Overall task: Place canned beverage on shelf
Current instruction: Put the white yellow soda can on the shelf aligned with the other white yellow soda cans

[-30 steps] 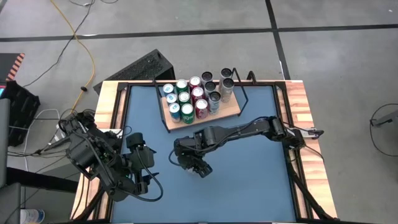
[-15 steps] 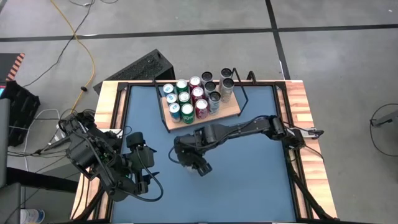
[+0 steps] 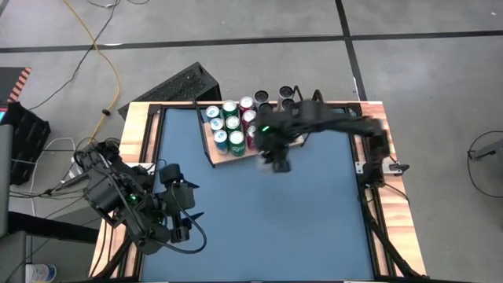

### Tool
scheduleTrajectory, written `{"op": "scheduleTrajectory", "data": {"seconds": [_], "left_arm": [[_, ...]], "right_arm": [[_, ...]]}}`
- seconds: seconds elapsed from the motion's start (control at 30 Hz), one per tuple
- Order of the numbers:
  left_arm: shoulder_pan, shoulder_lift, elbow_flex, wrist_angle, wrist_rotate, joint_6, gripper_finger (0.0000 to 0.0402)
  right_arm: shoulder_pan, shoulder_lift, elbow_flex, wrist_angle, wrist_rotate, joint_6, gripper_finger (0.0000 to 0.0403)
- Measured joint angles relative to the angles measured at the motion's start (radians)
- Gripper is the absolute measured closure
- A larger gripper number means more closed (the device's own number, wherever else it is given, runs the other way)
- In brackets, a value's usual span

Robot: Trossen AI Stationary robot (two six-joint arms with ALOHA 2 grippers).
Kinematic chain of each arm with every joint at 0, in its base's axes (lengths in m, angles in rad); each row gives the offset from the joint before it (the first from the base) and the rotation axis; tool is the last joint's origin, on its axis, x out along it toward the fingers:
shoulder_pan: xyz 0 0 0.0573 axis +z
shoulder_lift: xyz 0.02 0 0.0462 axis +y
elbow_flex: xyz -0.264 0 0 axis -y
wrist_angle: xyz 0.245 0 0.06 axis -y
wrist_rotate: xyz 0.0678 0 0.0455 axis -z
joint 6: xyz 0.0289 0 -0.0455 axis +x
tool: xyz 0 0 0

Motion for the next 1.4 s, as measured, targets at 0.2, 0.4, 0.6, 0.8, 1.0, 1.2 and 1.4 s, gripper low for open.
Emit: {"op": "scheduleTrajectory", "data": {"seconds": [0.2, 0.4, 0.6, 0.8, 1.0, 1.2, 1.4], "left_arm": [[0.0, 0.0, 0.0, 0.0, -0.052, 0.026, 0.0077], [0.011, 0.0, 0.0, 0.0, -0.163, 0.016, 0.0077], [0.044, 0.0, 0.0, 0.0, -0.157, -0.035, 0.0077], [0.077, 0.0, 0.0, 0.0, -0.154, -0.036, 0.0077], [0.107, 0.0, 0.0, 0.0, -0.153, -0.026, 0.0077], [0.125, 0.0, 0.0, -0.001, -0.153, -0.019, 0.0077], [0.13, 0.0, 0.0, -0.001, -0.155, 0.002, 0.0077]], "right_arm": [[-0.088, -0.245, -0.177, -0.049, 0.02, 0.007, 0.0187], [-0.171, -0.465, -0.525, 0.163, 0.069, -0.016, 0.0187], [-0.271, -0.574, -0.746, 0.28, 0.07, -0.043, 0.0187], [-0.35, -0.573, -0.8, 0.34, 0.051, -0.125, 0.0187], [-0.396, -0.501, -0.803, 0.314, -0.004, -0.158, 0.0187], [-0.421, -0.459, -0.802, 0.313, -0.017, -0.212, 0.0185], [-0.461, -0.454, -0.802, 0.319, -0.016, -0.234, 0.0184]]}}
